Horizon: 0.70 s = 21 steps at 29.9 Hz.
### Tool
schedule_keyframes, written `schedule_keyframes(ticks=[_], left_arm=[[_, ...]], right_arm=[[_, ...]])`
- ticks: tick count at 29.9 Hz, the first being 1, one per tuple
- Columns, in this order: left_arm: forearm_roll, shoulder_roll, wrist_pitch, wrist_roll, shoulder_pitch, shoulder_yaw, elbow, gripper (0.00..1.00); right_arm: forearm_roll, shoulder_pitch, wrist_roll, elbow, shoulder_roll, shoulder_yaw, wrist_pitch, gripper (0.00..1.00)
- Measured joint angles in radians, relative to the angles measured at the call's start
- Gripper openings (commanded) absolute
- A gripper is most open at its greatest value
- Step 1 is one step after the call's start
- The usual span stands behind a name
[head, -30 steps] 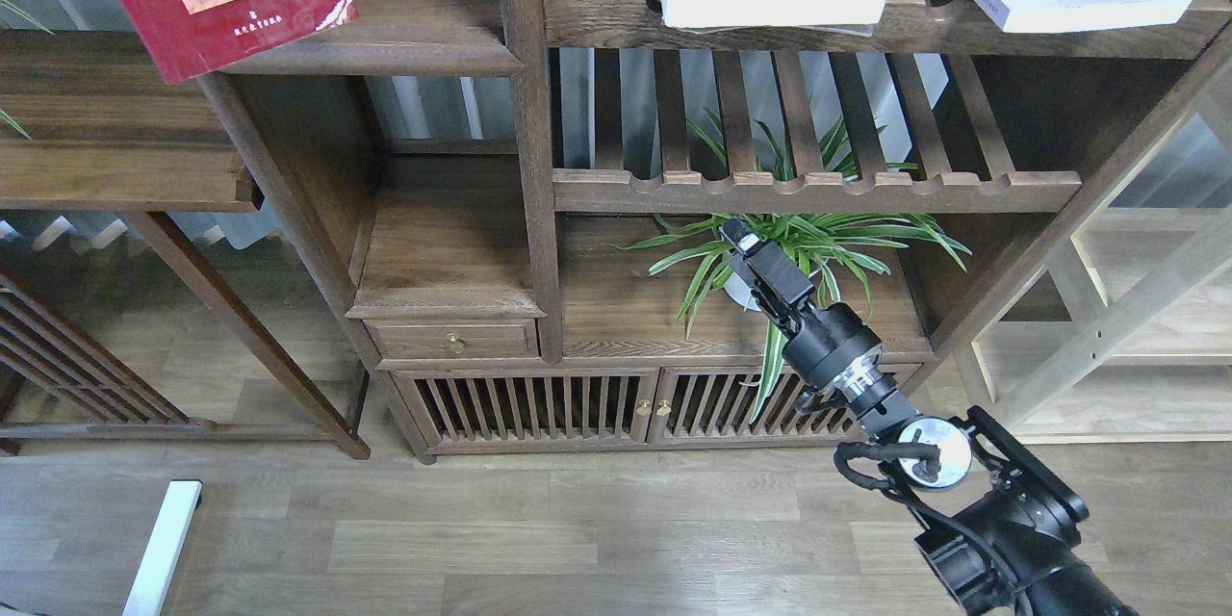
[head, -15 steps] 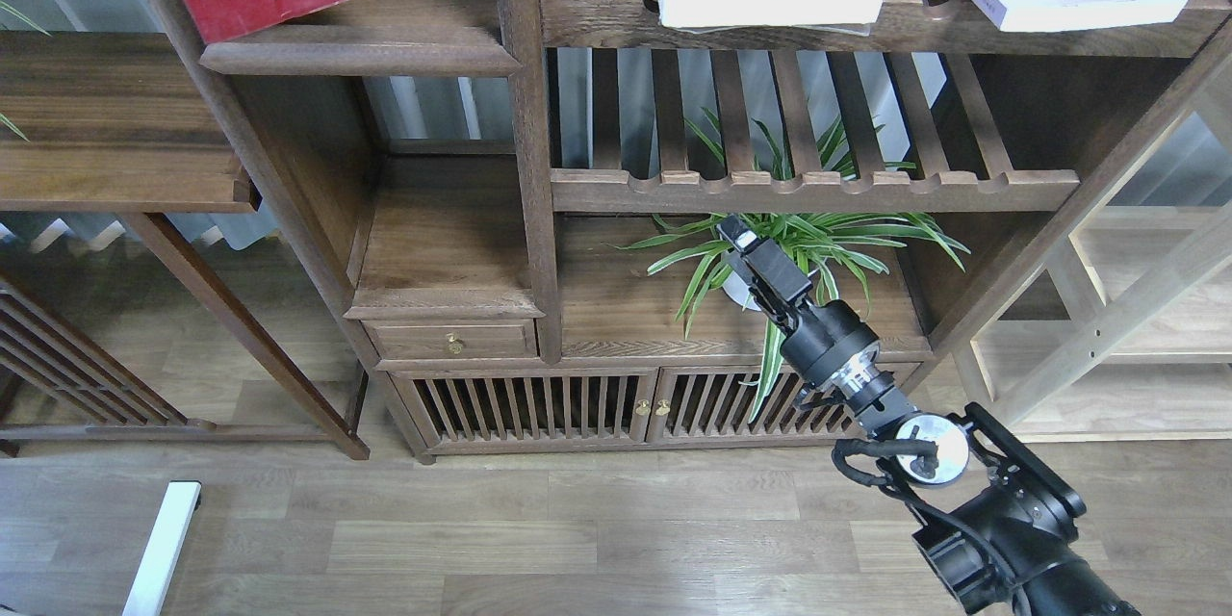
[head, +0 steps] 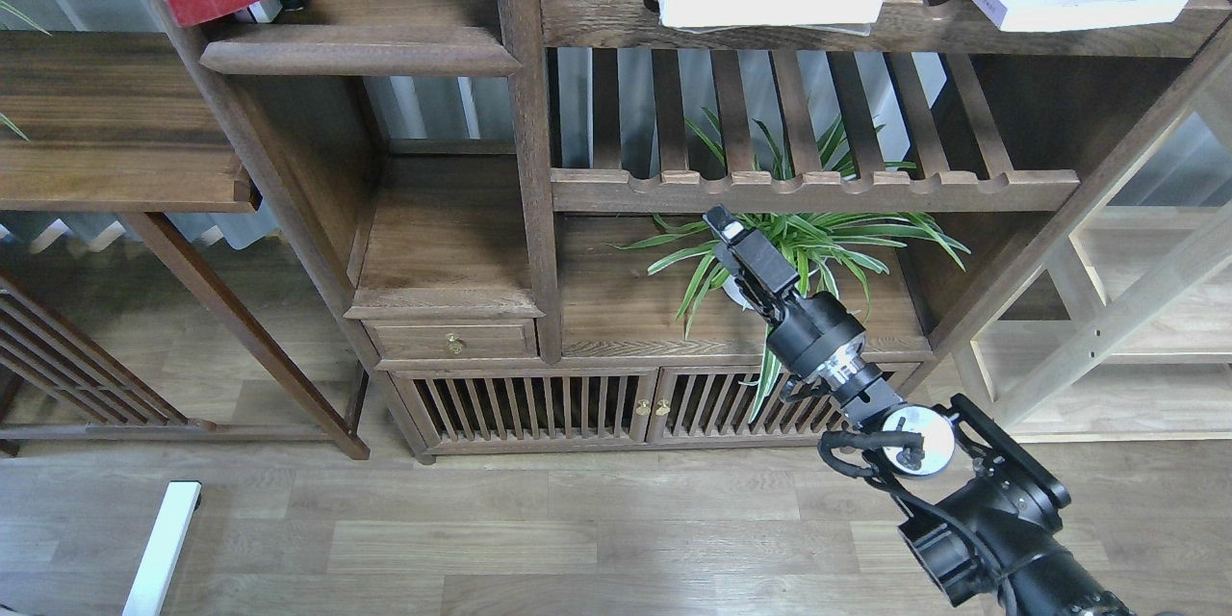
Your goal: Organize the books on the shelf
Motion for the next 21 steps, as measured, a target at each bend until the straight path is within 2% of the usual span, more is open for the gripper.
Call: schedule_keyframes(ticks=[9,21], left_arm=[[0.038,-0.075,0.069,-0.004,-0.065,0.060,0.036,0.00],[0.049,-0.232,0.151,-0.095,-0.193,0.196,0.208,0.00]], right_arm=[[0.002,0.014,0.000,-0.004,0.015,0.000,0.000,0.98],[0.003,0.006,0.001,0.002,0.013,0.004,0.000,0.98]])
